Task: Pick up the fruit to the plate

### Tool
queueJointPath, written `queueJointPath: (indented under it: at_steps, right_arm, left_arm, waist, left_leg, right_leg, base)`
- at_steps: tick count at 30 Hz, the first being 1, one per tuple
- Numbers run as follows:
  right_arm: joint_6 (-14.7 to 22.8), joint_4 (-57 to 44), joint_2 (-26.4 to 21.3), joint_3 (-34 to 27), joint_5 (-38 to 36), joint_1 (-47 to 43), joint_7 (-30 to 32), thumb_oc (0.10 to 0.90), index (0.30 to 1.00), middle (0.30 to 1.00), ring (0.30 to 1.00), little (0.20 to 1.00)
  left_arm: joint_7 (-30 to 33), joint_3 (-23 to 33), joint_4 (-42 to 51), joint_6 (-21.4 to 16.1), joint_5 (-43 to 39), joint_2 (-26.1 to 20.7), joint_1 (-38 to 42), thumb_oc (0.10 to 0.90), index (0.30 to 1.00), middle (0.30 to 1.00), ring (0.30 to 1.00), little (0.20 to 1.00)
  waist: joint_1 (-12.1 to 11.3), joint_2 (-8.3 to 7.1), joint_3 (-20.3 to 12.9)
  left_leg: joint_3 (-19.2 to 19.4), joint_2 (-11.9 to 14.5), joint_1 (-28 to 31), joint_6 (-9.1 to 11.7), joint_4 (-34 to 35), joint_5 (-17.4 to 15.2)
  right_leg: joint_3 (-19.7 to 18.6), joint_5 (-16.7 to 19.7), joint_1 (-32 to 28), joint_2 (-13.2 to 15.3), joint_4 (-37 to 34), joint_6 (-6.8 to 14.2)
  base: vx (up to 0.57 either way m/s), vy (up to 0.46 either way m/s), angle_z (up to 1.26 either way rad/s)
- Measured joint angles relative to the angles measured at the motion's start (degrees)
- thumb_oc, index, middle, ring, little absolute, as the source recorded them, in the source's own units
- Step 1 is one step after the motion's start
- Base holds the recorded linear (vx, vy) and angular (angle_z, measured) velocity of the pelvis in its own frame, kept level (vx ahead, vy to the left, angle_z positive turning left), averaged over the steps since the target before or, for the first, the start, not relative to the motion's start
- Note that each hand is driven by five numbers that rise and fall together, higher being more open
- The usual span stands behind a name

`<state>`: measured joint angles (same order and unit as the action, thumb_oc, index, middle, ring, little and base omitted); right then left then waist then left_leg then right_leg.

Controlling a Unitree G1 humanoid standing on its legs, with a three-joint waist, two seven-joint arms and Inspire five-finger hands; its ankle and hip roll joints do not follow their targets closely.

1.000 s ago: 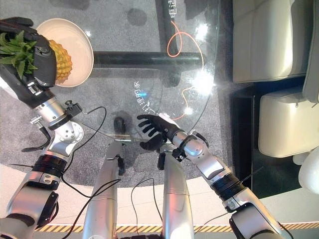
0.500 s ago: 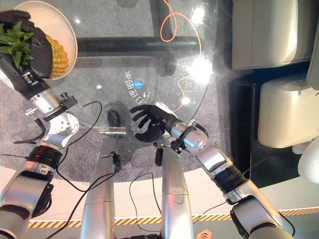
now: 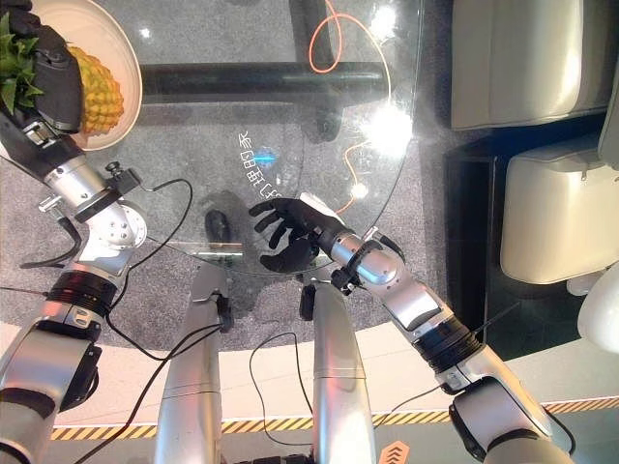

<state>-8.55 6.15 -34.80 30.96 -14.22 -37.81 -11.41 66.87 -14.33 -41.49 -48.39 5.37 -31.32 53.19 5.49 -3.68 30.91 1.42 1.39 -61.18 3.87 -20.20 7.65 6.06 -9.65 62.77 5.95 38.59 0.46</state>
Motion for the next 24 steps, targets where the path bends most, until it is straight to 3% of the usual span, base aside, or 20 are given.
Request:
queueJointPath:
  at_steps: [1, 2, 3, 24]
  right_arm:
    - [0.18, 0.01, -0.09, 0.04, -0.07, -0.08, 0.00, 0.800, 0.900, 0.900, 0.900, 0.900]
    - [0.23, 0.08, -0.17, 0.23, -0.46, -0.21, 0.06, 0.800, 0.900, 0.900, 0.900, 0.900]
    - [0.29, 0.14, -0.27, 0.51, -0.73, -0.35, 0.23, 0.800, 0.900, 0.900, 0.900, 0.900]
    - [0.20, 1.36, 0.45, 2.71, -1.00, -0.78, 0.51, 0.800, 0.900, 0.900, 0.900, 0.900]
  left_arm:
    - [0.15, -0.23, -0.40, -0.11, -0.04, -0.29, 0.52, 0.449, 0.599, 0.599, 0.599, 0.549]
    - [0.13, -0.51, -0.52, -0.10, -0.10, -0.69, 0.71, 0.580, 0.712, 0.712, 0.712, 0.680]
    - [0.06, -0.68, -0.63, -0.10, -0.10, -1.00, 0.75, 0.800, 0.900, 0.900, 0.900, 0.900]
    - [-2.57, -0.91, -2.52, -0.27, -0.23, -1.18, 0.32, 0.800, 0.900, 0.900, 0.900, 0.900]
  waist:
    - [0.05, -0.01, -0.01]
    - [0.12, -0.02, -0.01]
    - [0.21, -0.02, -0.01]
    - [0.83, -0.03, -0.02]
  left_leg:
    - [-0.05, 0.00, -0.12, 0.00, 0.01, 0.00]
    - [-0.05, 0.00, -0.13, 0.00, 0.01, 0.00]
    - [-0.05, -0.01, -0.13, -0.01, 0.01, -0.01]
    - [-0.20, 0.00, 1.75, -0.20, 0.33, 0.25]
  right_leg:
    - [0.02, 0.01, 0.08, -0.01, -0.03, 0.01]
    - [0.01, 0.05, 0.08, -0.01, -0.07, 0.03]
    - [0.00, 0.09, 0.07, -0.01, -0.14, 0.07]
    - [0.02, 0.44, -1.85, -0.11, -0.24, 0.17]
  base:
    - [0.00, 0.000, 0.00]
    - [0.00, 0.000, 0.00]
    - [0.00, 0.000, 0.00]
    - [0.00, -0.017, 0.00]
